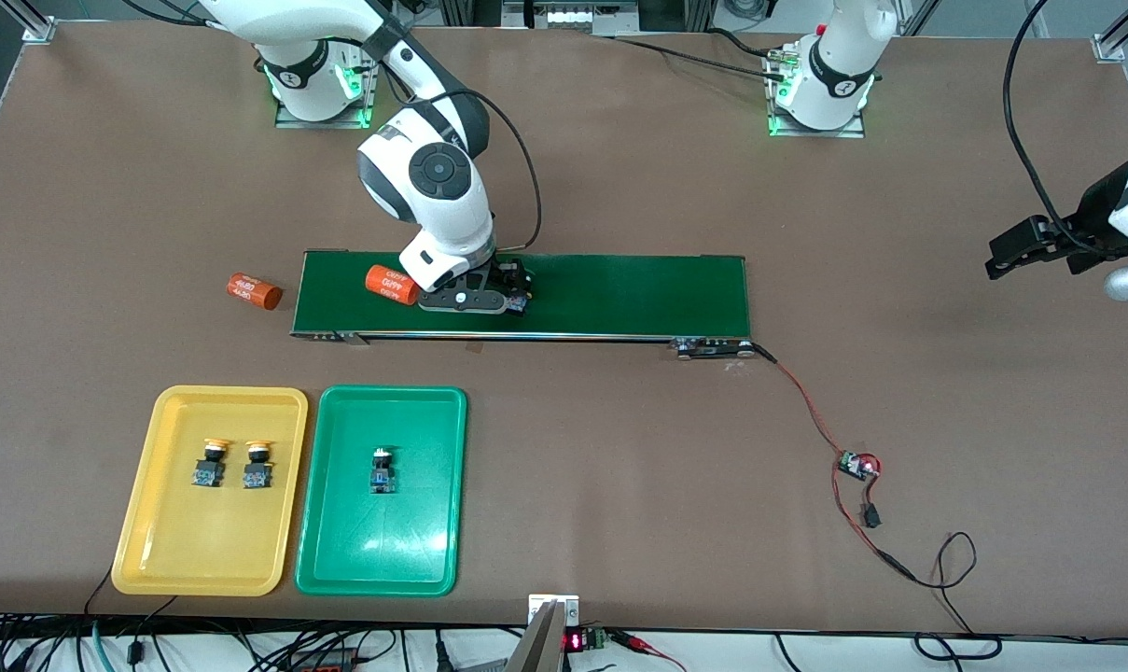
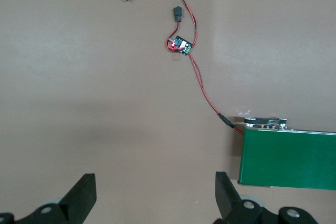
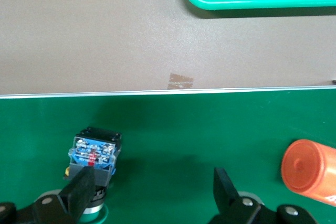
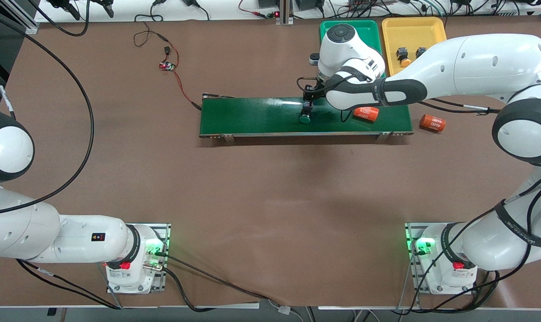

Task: Sort buttons by color to trays
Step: 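Grasp the green-cap button on the belt with the right gripper and lift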

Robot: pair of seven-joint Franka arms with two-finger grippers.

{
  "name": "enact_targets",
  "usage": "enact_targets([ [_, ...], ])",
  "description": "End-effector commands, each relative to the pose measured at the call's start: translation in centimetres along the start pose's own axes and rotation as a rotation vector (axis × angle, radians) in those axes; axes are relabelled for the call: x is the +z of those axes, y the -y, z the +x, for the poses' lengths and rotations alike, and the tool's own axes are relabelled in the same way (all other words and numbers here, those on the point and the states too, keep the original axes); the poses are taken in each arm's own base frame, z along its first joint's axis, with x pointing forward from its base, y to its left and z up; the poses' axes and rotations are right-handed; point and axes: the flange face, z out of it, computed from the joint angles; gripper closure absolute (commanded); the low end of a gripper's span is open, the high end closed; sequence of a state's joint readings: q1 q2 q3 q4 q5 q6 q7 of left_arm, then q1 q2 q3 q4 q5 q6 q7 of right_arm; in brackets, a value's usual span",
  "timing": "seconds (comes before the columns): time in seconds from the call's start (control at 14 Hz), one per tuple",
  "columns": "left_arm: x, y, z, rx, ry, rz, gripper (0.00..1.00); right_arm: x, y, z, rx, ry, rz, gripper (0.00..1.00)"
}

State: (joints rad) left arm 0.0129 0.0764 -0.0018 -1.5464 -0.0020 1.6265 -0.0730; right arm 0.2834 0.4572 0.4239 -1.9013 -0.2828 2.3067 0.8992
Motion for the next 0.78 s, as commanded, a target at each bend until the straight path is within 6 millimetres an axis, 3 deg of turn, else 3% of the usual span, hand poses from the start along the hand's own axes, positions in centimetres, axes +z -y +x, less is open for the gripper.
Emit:
enact_targets([
  [0.0, -0.17, 0.08, 0.12, 0.008, 0.002, -0.024, 0.0, 0.05, 0.34, 0.18, -0.003, -0.011, -0.008, 0.0],
  [0.71, 0.05, 0.25, 0.38, 0.005, -0.001, -0.022, 0.0, 0.76, 0.39, 0.02, 0.006, 0.003, -0.011, 0.0],
])
